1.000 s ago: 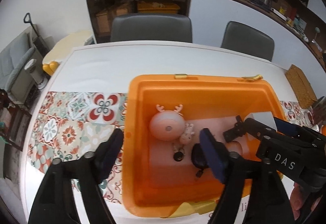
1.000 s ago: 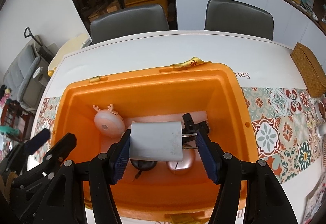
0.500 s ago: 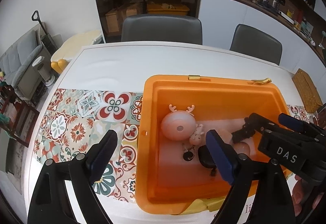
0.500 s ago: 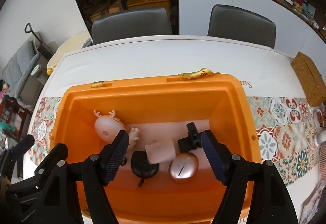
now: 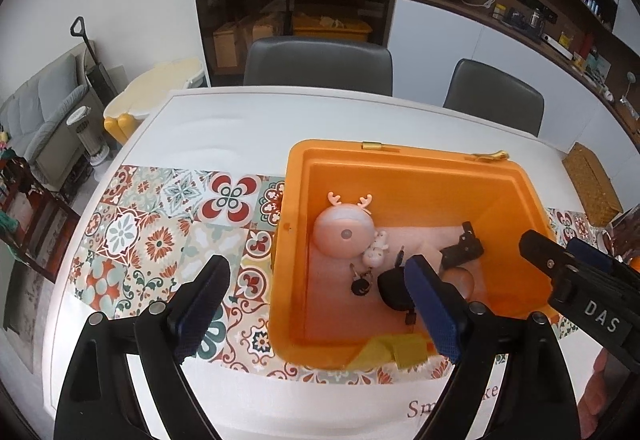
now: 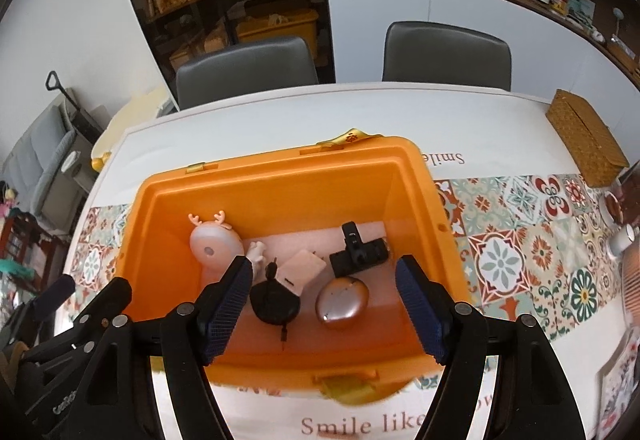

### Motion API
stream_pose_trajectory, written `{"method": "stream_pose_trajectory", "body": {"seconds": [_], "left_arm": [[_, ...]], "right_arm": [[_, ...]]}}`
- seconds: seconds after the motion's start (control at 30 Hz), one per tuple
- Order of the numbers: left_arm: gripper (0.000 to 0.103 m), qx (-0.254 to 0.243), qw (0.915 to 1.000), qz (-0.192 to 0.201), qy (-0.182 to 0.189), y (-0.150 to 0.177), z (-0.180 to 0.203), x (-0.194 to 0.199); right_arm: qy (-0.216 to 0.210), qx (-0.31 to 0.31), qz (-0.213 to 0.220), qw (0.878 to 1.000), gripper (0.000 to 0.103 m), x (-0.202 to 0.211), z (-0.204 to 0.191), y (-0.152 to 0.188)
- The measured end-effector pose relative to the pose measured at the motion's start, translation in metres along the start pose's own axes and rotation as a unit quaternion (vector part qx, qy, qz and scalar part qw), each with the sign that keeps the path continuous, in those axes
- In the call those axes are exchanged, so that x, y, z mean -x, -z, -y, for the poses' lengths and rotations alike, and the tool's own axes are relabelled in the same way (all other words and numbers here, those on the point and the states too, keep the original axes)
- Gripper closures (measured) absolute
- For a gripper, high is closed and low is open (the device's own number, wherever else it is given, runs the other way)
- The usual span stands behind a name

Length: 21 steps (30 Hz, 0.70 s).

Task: Organize rigid objects
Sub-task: 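Withdraw both tools from the crate toward the battery holder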

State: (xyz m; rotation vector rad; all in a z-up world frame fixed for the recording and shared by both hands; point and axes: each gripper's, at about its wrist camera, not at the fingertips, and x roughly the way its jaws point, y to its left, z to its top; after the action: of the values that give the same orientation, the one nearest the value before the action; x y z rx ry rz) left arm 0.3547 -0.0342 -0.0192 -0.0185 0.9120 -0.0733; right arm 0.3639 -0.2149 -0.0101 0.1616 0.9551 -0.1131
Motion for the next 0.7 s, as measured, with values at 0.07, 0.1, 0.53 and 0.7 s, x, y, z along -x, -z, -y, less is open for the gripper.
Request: {"method": "stream_pose_trajectory", "body": {"seconds": [0.07,0.1,0.53,0.7], "left_arm": [[0.011,0.001,0.9999,0.011,-0.001,0.005,0.000,0.009],[0.011,0.001,0.9999,0.013,-0.003,0.006,0.000,0.012],[0.009,-0.010,0.9998,0.018,-0.007,0.040,0.006,0.040],[0.009,-0.009,0.9999,0.008,-0.011,0.055,0.007,0.042]], "right_arm": [[-0.001,-0.002,0.007,1.000,0.029,0.011,0.002,0.006],[-0.002,-0.003,0.009,1.000,0.029,0.014,0.003,0.008],[-0.005,-0.009,0.018,1.000,0.029,0.048,0.014,0.050],[-0.009,-0.016,0.004,1.000,0.029,0.046,0.021,0.068]]}}
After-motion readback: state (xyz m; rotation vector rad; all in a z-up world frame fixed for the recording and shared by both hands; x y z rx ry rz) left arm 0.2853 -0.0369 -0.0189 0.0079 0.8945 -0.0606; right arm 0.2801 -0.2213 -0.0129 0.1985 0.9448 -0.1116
